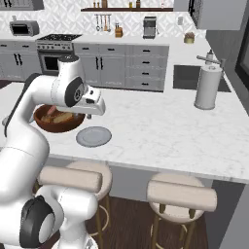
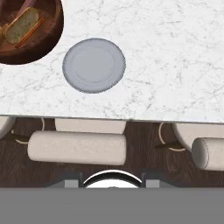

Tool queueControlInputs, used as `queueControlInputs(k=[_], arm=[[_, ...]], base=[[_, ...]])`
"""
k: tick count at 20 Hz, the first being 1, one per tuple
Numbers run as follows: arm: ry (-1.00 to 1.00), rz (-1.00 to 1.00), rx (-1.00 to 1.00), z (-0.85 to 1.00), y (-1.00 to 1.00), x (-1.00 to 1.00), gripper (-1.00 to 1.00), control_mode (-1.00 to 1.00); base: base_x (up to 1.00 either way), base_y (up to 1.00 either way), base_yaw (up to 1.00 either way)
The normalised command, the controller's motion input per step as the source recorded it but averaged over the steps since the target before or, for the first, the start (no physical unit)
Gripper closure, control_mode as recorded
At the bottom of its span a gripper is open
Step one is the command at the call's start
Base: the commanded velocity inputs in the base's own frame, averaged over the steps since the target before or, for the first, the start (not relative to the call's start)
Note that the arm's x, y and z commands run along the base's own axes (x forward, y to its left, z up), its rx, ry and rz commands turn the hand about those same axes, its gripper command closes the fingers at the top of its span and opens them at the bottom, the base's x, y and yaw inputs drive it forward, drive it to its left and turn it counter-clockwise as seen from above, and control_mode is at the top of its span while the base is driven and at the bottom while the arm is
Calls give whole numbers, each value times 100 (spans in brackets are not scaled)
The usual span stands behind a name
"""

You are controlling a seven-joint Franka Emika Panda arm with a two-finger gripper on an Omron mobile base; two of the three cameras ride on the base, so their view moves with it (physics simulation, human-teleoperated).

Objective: Place one bun and one sausage from the bowl on each plate.

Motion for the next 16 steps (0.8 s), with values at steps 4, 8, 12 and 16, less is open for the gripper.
queueControlInputs(k=[4,8,12,16], arm=[[0,0,0,0,0,0,-100,100],[0,0,0,0,0,0,-100,100],[0,0,0,0,0,0,-100,100],[0,0,0,0,0,0,-100,100]], base=[[-1,0,0],[-18,37,0],[0,87,0],[0,89,0]])
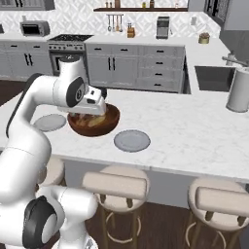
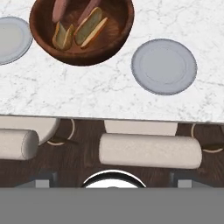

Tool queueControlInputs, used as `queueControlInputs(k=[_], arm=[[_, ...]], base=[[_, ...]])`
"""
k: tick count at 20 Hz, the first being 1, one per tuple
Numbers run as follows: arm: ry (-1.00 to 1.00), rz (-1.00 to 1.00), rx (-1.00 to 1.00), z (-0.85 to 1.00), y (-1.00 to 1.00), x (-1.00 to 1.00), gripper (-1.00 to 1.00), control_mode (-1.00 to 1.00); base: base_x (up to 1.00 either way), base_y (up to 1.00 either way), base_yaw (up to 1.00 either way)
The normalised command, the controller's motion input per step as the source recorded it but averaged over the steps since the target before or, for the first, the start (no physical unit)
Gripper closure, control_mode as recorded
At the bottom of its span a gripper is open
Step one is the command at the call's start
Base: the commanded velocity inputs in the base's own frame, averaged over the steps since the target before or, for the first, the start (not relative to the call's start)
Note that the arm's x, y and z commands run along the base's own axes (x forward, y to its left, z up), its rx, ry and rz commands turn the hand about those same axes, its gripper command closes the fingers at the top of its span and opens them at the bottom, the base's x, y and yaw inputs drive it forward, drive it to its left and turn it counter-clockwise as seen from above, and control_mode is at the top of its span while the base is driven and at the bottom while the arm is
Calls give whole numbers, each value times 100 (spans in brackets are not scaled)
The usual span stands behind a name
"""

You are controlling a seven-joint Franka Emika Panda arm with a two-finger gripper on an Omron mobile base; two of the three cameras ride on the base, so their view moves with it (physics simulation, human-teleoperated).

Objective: Place one bun and one sausage from the bowl on each plate.

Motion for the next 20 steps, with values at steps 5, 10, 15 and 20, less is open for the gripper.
queueControlInputs(k=[5,10,15,20], arm=[[0,0,0,0,0,0,-100,100],[0,0,0,0,0,0,-100,100],[0,0,0,0,0,0,-100,100],[0,0,0,0,0,0,-100,100]], base=[[0,69,0],[27,7,0],[49,3,0],[43,0,0]])
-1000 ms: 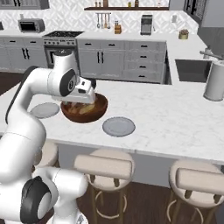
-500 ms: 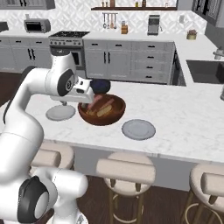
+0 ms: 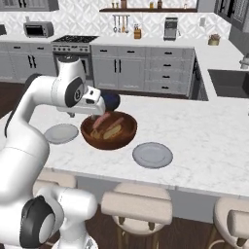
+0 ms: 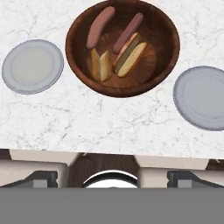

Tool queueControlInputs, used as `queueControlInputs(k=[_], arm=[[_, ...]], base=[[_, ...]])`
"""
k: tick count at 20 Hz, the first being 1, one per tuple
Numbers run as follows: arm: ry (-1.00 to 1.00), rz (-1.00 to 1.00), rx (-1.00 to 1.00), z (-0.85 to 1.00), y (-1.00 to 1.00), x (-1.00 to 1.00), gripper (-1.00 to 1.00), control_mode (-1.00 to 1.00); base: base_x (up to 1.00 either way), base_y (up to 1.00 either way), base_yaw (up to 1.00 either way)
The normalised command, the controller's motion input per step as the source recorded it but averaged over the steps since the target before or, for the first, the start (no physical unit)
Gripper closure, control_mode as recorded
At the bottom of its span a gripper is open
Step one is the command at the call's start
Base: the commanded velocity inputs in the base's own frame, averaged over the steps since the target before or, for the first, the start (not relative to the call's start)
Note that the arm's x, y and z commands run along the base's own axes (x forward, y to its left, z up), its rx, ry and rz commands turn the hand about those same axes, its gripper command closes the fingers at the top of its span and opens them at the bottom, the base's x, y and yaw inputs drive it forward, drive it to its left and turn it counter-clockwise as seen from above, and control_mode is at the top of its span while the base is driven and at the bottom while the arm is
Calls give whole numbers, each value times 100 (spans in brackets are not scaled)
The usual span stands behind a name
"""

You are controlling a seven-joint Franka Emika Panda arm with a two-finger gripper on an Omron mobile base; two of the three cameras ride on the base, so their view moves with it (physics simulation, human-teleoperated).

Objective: Place one bun and one sausage from the bowl on each plate.

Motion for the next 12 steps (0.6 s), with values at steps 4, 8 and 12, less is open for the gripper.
queueControlInputs(k=[4,8,12], arm=[[0,0,0,0,0,0,-100,100],[0,0,0,0,0,0,-100,100],[0,0,0,0,0,0,-100,-100]], base=[[48,0,0],[44,0,0],[0,0,0]])
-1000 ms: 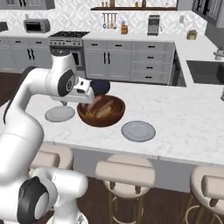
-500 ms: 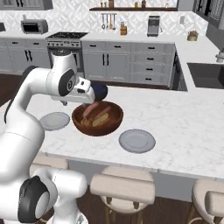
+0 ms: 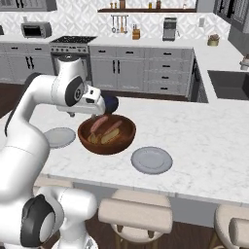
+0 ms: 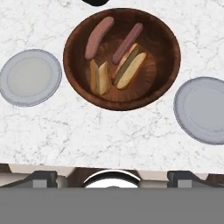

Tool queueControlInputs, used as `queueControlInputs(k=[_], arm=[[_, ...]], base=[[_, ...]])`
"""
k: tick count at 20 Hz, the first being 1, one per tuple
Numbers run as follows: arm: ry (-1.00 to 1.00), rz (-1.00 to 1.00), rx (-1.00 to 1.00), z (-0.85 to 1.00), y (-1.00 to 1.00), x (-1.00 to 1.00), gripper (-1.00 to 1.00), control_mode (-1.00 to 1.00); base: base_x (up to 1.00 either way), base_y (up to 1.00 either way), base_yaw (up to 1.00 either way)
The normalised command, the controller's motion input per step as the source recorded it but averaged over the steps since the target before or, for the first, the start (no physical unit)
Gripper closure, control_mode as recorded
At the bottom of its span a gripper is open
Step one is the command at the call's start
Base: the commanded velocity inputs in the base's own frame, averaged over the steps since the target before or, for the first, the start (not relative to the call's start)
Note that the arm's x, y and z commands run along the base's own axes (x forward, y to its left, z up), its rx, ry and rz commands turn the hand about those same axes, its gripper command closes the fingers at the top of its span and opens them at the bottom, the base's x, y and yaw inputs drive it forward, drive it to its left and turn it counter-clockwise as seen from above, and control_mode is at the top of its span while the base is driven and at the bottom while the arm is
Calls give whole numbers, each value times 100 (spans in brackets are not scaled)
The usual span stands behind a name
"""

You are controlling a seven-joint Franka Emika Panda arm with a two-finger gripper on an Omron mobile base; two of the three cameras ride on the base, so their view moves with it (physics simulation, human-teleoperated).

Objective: Place one bun and one sausage from the bowl on each plate.

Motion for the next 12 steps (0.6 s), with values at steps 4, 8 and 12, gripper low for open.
queueControlInputs(k=[4,8,12], arm=[[0,-4,0,0,5,74,-100,-100],[3,-11,3,-18,-1,100,-100,-100],[5,-14,9,-43,-20,92,-100,-100]], base=[[0,0,0],[0,0,0],[0,0,0]])
